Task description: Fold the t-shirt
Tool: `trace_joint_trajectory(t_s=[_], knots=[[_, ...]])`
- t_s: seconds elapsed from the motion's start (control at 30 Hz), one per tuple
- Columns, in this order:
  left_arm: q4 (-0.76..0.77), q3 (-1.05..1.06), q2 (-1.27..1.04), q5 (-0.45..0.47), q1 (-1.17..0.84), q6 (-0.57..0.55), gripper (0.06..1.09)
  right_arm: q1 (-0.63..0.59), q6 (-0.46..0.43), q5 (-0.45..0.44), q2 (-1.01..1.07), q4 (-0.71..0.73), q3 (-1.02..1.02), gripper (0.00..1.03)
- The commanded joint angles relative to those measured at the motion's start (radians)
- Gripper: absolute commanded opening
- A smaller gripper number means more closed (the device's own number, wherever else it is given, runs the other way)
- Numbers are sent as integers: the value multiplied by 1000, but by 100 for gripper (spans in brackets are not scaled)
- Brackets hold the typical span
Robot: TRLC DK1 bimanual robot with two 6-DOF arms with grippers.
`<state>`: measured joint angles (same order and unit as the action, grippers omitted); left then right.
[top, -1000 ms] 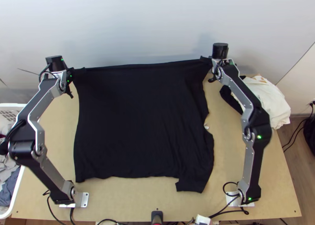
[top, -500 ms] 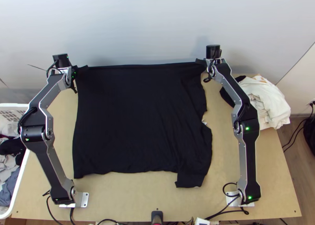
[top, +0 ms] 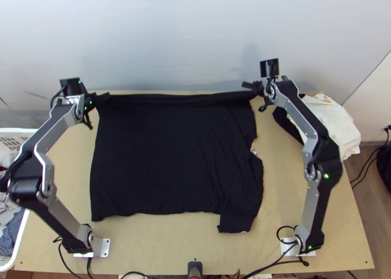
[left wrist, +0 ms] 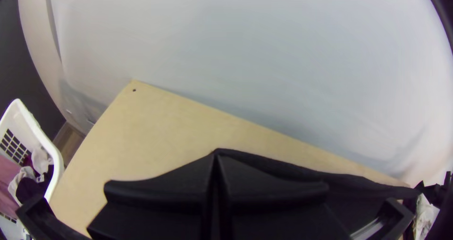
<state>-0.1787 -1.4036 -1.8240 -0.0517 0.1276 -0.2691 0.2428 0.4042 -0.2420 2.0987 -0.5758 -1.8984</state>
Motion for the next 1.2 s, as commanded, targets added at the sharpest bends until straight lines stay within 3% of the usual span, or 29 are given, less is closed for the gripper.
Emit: trace_joint_trajectory(t_s=[0.0,0.57,1.17], knots=[[30,268,216,46,20,19,10,41,19,40,-215,11,285,3],[-16,638,606,101,52,57,10,87,18,164,-683,-4,792,3],[-110,851,813,107,92,119,10,125,12,231,-844,-72,967,3]])
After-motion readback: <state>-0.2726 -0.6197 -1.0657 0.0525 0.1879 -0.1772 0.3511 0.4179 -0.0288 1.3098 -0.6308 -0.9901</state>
